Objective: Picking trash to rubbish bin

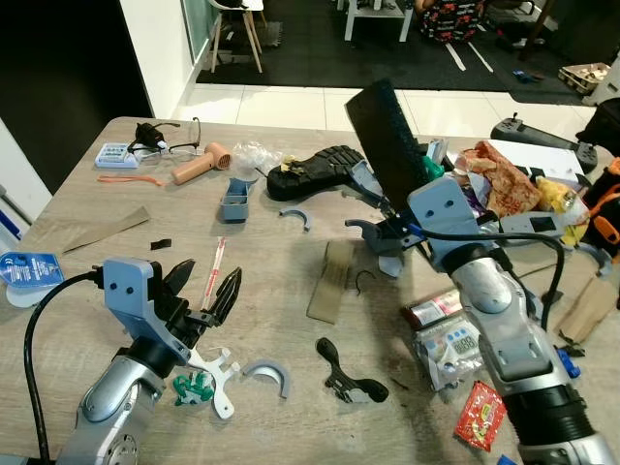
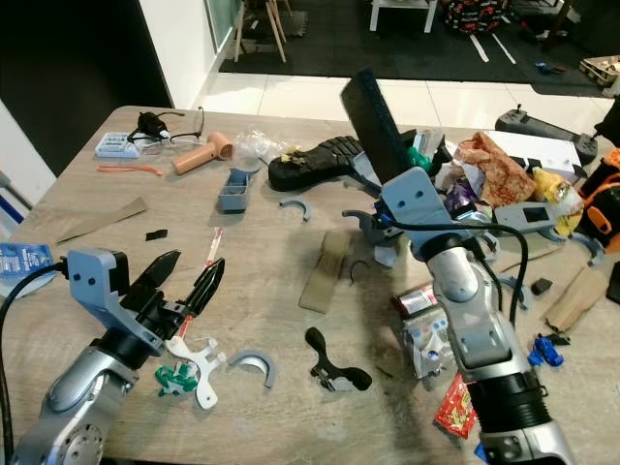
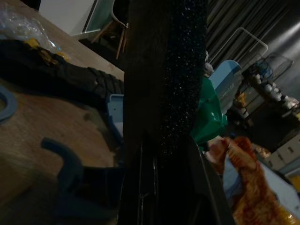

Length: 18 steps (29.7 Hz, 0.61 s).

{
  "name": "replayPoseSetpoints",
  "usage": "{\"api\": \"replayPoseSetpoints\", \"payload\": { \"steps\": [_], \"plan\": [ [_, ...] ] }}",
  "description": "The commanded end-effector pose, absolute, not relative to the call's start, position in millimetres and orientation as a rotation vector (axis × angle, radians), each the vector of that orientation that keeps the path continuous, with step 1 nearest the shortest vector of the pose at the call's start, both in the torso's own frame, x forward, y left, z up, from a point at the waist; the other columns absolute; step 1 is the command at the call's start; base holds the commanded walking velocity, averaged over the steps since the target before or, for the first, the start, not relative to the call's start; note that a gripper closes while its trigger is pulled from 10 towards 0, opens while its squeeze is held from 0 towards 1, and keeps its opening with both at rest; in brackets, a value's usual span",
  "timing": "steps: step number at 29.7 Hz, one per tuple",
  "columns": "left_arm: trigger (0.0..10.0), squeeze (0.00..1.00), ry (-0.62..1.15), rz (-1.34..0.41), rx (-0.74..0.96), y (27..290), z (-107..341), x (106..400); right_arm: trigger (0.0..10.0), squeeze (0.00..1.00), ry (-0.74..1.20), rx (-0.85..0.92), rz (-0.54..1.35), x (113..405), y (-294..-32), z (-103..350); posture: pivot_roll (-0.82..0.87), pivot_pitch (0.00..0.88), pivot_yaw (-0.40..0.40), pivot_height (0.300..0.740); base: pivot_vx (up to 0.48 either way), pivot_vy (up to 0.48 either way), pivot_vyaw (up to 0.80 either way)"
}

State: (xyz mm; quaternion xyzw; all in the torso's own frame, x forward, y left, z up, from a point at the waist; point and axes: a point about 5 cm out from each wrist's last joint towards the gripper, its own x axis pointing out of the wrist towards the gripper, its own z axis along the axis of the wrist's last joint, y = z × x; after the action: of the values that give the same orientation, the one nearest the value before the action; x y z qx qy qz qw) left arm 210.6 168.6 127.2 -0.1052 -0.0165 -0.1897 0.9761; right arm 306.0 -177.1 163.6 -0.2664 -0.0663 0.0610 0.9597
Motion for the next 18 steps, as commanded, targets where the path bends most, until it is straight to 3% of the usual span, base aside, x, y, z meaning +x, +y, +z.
{"api": "replayPoseSetpoints", "payload": {
  "steps": [1, 8, 12, 18],
  "plan": [
    [10.0, 0.00, -0.010, -0.367, -0.196, 171, 123, 210, 10.0, 0.00, -0.054, -0.522, 0.116, 304, -183, 146, -0.12, 0.000, -0.027, 0.740, 0.000, 0.000, 0.00],
    [10.0, 0.00, 0.006, -0.352, -0.197, 171, 120, 211, 10.0, 0.00, -0.143, -0.537, 0.119, 306, -181, 150, -0.11, 0.000, -0.034, 0.740, -0.107, 0.000, 0.00],
    [10.0, 0.00, 0.012, -0.349, -0.195, 171, 120, 211, 10.0, 0.00, -0.338, -0.609, 0.125, 311, -172, 190, -0.11, 0.000, -0.031, 0.740, -0.277, 0.000, 0.00],
    [10.0, 0.00, 0.028, -0.355, -0.196, 170, 118, 213, 10.0, 0.00, -0.481, -0.604, 0.126, 314, -163, 231, -0.12, 0.000, -0.032, 0.740, -0.306, 0.000, 0.00]
  ]
}}
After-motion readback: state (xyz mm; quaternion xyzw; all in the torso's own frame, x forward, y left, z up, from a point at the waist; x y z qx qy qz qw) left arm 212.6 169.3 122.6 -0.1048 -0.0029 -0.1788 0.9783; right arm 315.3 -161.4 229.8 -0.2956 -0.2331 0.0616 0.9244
